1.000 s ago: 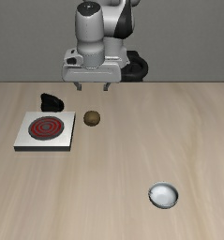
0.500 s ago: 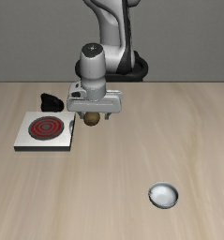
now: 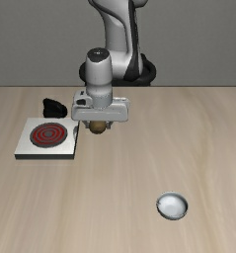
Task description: Pick up the kiwi and place it on the white bowl with the stove turned on
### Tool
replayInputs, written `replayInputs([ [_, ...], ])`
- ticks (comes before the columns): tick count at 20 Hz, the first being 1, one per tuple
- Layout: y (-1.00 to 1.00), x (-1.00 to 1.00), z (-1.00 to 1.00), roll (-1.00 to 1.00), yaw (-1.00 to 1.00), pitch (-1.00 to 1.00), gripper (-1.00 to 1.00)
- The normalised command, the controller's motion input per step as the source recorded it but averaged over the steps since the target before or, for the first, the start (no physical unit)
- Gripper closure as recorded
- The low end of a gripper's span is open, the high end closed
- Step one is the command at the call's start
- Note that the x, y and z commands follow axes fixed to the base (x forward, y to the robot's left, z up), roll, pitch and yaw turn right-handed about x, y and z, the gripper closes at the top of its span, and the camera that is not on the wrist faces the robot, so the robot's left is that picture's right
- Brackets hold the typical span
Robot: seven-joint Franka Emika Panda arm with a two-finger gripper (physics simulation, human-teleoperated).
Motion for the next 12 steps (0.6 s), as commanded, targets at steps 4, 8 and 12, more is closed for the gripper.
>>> replayInputs([
  [4, 0.00, 0.00, 0.00, 0.00, 0.00, 0.00, 1.00],
  [8, 0.00, 0.00, 0.75, 0.00, 0.00, 0.00, 1.00],
  [12, 0.00, 0.00, 1.00, 0.00, 0.00, 0.00, 1.00],
])
